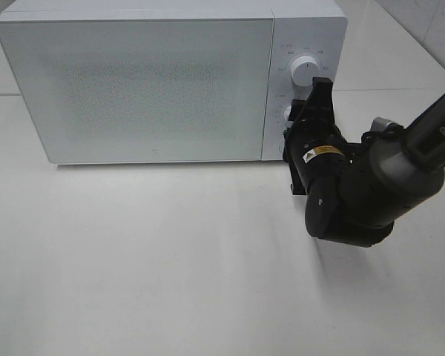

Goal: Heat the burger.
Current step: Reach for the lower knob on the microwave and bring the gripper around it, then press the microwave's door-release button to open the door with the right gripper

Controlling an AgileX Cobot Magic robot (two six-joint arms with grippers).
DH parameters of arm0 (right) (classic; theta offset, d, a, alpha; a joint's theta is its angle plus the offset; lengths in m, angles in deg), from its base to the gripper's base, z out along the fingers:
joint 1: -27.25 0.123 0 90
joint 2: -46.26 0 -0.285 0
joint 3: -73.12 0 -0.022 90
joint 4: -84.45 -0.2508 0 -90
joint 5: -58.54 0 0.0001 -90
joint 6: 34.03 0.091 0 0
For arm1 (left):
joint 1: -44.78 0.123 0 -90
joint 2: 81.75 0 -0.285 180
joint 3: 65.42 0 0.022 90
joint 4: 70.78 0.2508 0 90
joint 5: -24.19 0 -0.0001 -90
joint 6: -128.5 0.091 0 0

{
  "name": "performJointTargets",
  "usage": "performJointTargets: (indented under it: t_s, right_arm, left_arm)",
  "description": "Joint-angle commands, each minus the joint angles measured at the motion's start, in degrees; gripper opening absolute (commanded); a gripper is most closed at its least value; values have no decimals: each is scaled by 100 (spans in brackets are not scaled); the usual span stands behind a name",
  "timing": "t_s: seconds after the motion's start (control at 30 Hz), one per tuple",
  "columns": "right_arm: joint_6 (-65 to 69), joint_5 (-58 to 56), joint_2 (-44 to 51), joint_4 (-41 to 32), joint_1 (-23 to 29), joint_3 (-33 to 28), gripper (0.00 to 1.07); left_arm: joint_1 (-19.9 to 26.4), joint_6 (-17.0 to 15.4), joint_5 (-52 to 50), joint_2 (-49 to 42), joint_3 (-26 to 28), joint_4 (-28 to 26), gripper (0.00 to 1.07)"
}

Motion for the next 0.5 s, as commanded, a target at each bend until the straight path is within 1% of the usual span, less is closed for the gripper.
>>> performJointTargets:
  t_s: [0.03, 0.07, 0.1, 0.13, 0.17, 0.2, 0.23, 0.27, 0.33, 0.4, 0.43, 0.47, 0.5]
  right_arm:
    - [-178, 1071, 46, -92, -80, 183, 47]
    - [-212, 1071, 46, -120, -80, 178, 52]
    - [-235, 1071, 63, -126, -80, 149, 58]
    - [-235, 1071, 63, -126, -80, 149, 58]
    - [-246, 1066, 80, -126, -80, 109, 62]
    - [-258, 1060, 138, -115, -80, 11, 68]
    - [-258, 1060, 138, -115, -80, 11, 68]
    - [-269, 1037, 218, -97, -74, -115, 72]
    - [-315, 1008, 264, -69, -63, -189, 74]
    - [-544, 985, 407, 160, -63, -390, 75]
    - [-544, 985, 407, 160, -63, -390, 75]
    - [-710, 951, 504, 424, -63, -533, 75]
    - [-751, 888, 550, 527, -63, -590, 75]
  left_arm:
    - [17, 11, -57, -86, -6, -6, 100]
    - [17, 11, -57, -86, -6, -6, 100]
    - [17, 11, -57, -86, -6, -6, 100]
    - [17, 11, -57, -86, -6, -6, 100]
    - [17, 11, -57, -86, -6, -6, 100]
    - [17, 11, -57, -86, -6, -6, 100]
    - [17, 11, -57, -86, -6, -6, 100]
    - [17, 11, -57, -86, -6, -6, 100]
    - [17, 11, -57, -86, -6, -6, 100]
    - [17, 11, -57, -86, -6, -6, 100]
    - [17, 11, -57, -86, -6, -6, 100]
    - [17, 11, -57, -86, -6, -6, 100]
    - [17, 11, -57, -86, -6, -6, 100]
